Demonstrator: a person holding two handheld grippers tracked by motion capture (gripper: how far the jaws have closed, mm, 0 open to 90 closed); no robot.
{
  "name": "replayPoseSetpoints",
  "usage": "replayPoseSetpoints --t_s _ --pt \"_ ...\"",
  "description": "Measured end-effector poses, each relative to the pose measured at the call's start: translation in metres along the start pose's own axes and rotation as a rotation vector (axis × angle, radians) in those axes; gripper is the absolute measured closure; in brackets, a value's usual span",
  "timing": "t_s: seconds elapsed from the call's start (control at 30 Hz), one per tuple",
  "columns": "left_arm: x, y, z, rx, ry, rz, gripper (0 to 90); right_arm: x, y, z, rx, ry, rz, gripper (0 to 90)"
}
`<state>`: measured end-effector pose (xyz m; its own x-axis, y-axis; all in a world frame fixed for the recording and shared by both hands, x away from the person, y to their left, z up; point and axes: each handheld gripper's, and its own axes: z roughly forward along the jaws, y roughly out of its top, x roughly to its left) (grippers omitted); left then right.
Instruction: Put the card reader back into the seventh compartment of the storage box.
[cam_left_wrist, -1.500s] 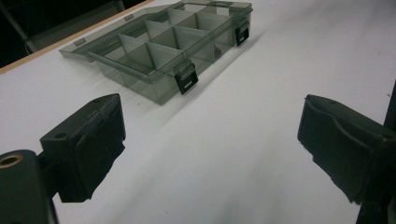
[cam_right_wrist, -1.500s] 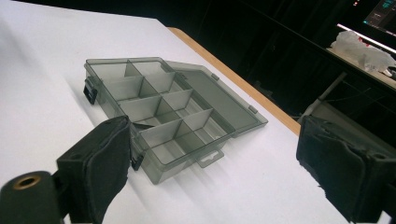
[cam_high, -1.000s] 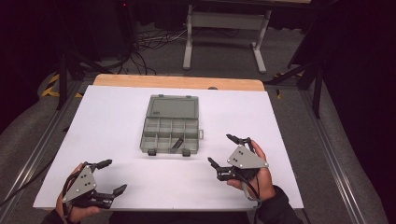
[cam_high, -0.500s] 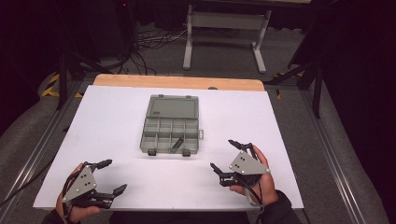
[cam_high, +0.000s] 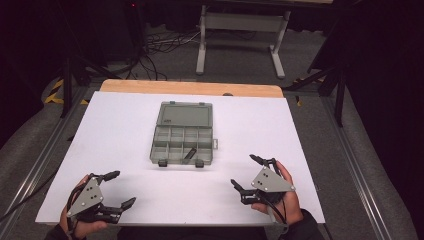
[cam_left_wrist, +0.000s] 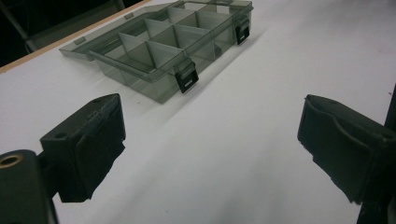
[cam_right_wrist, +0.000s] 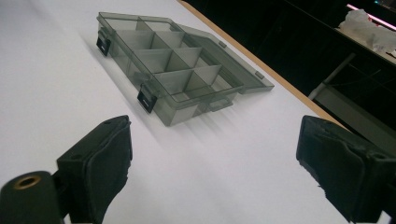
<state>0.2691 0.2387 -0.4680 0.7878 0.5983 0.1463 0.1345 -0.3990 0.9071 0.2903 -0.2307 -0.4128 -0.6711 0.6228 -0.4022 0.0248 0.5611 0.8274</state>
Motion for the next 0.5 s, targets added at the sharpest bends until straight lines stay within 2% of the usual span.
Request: replayPoseSetpoints --t_s 0.37,0.5 --pt "0.001 0.000 0.000 -0.006 0.002 -0.010 8.2 0.002 -0.017 -0.004 0.011 -0.001 0.004 11.7" --pt "0.000 0.000 0.001 -0.003 0.004 -0.001 8.2 0.002 -0.023 -0.005 0.008 0.005 0.015 11.8"
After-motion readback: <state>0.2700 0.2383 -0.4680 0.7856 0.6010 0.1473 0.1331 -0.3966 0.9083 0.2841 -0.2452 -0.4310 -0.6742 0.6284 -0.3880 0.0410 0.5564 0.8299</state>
